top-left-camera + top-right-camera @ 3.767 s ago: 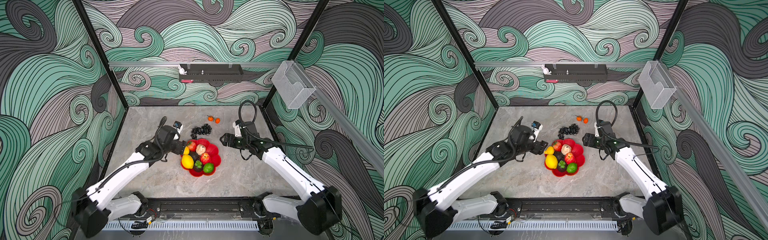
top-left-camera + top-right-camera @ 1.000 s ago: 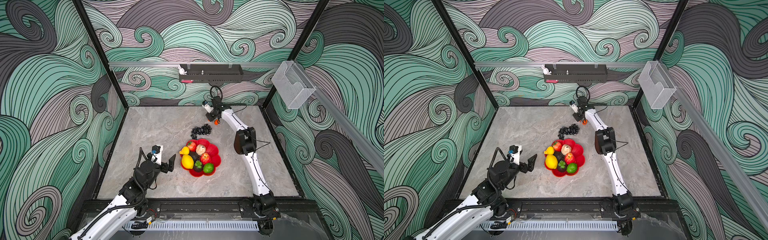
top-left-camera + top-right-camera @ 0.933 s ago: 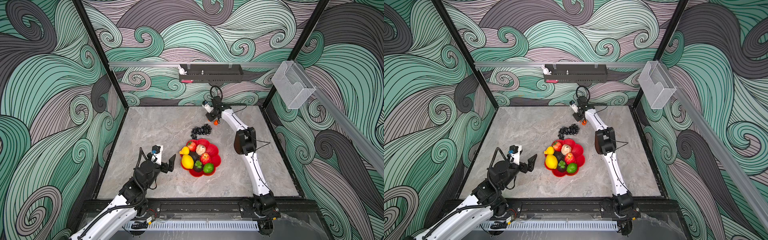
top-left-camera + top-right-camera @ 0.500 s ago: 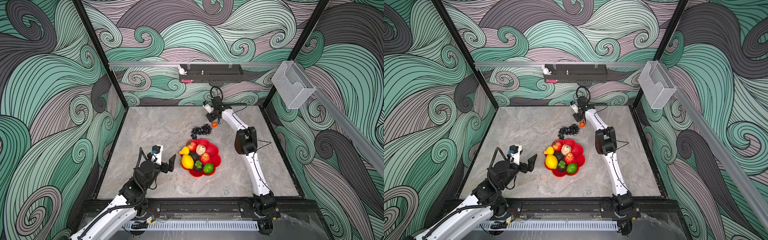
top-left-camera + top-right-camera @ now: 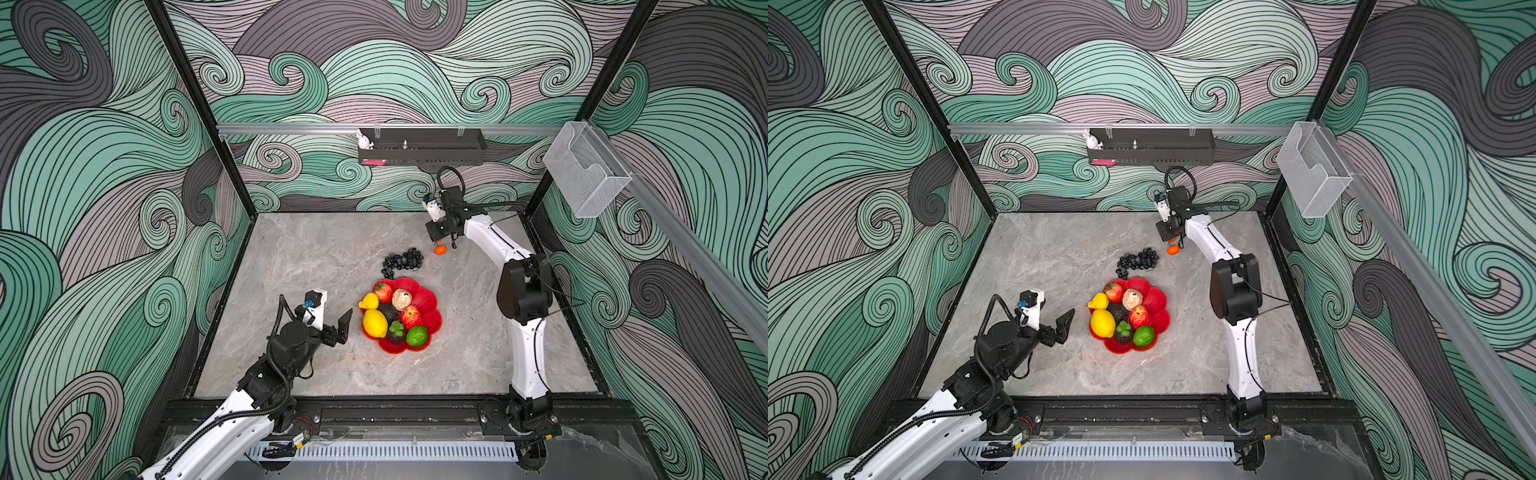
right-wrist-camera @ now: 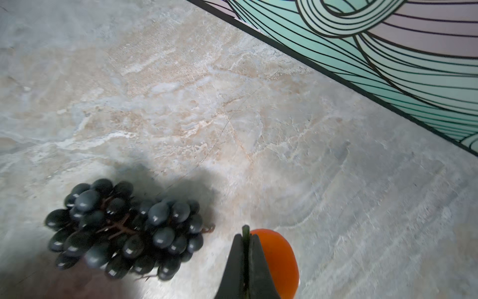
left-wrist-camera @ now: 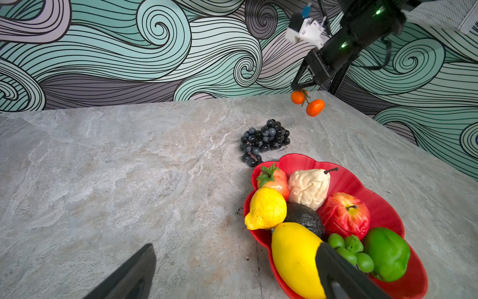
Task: Arrange fruit in a fruit bowl
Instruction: Pick up the fruits from the top-center of the table, then place the fruits in the fruit bowl.
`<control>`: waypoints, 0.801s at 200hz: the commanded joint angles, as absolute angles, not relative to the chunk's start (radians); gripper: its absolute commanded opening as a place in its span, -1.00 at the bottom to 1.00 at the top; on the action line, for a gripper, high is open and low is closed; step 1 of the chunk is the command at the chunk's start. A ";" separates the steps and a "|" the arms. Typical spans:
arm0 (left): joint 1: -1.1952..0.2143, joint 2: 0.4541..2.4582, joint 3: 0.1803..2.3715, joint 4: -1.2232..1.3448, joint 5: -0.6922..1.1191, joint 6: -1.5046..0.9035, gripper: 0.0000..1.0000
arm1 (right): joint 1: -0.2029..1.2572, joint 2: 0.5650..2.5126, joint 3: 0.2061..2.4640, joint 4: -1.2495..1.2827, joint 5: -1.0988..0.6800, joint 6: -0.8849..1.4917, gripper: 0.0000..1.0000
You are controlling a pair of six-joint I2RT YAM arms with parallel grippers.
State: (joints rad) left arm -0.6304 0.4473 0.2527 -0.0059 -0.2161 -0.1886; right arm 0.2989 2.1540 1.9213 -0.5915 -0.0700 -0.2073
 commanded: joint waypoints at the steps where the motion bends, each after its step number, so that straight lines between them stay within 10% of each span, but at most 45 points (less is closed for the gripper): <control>1: -0.624 0.434 0.290 -0.006 -0.196 -0.172 0.97 | 0.297 2.033 1.788 -0.512 -0.124 -0.100 -0.98; 160: -0.624 0.387 0.284 -0.036 -0.229 -0.182 0.97 | 0.626 1.454 1.256 -0.475 -0.191 0.099 -0.96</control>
